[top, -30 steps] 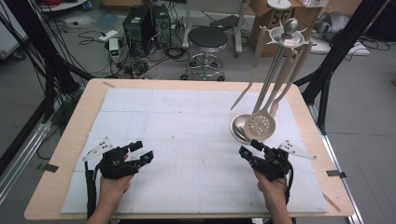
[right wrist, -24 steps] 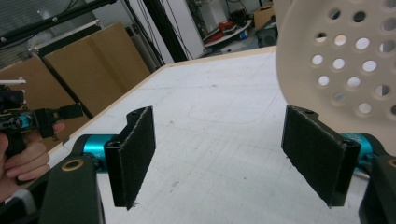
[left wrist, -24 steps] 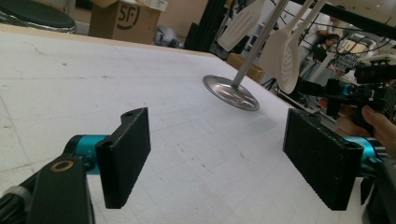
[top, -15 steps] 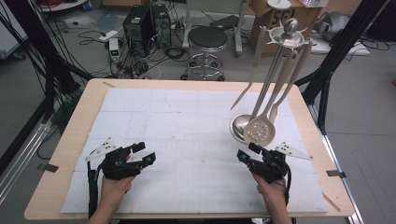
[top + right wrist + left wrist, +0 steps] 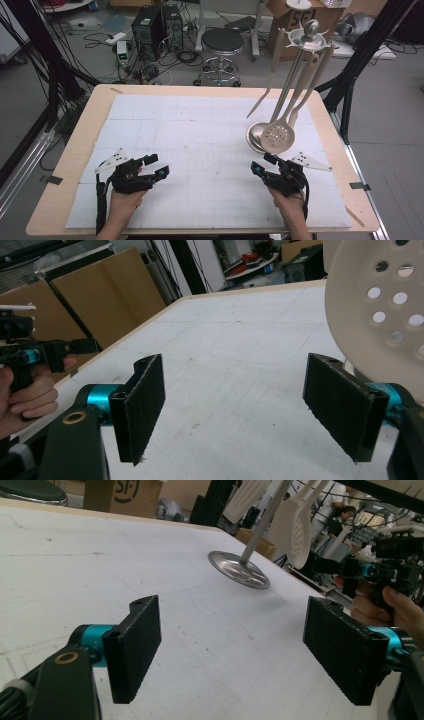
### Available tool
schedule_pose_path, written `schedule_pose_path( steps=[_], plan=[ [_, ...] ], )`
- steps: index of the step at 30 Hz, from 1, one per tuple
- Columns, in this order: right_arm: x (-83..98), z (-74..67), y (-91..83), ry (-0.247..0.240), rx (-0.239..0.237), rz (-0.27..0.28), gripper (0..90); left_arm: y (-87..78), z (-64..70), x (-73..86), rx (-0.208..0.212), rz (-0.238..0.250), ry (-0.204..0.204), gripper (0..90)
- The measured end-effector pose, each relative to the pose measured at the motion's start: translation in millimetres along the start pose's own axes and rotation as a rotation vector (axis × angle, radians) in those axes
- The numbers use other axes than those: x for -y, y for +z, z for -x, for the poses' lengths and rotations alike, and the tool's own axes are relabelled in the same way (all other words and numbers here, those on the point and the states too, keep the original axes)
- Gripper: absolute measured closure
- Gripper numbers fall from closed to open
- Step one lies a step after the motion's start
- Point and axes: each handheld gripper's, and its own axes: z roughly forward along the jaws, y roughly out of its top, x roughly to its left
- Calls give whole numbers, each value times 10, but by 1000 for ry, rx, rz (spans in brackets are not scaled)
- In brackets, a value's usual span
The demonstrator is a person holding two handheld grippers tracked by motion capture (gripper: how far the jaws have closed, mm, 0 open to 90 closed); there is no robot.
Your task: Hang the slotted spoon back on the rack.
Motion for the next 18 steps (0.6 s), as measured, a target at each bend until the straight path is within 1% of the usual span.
schedule_pose_path(
  steps=[3,4,6,9,18],
  plan=[
    [-2,-13,0,-1,1,-4,243,0,6,0,-3,5,4,238],
    [-2,-16,4,-4,2,-4,243,-8,6,-4,-9,10,11,238],
    [-1,-23,7,-10,1,-6,243,-19,3,-8,-10,18,9,238],
    [-2,-28,11,-15,-2,-5,243,-22,-1,-8,-9,17,7,238],
    [-3,-28,11,-11,-2,-3,243,-27,-9,-10,-8,22,3,238]
  ],
)
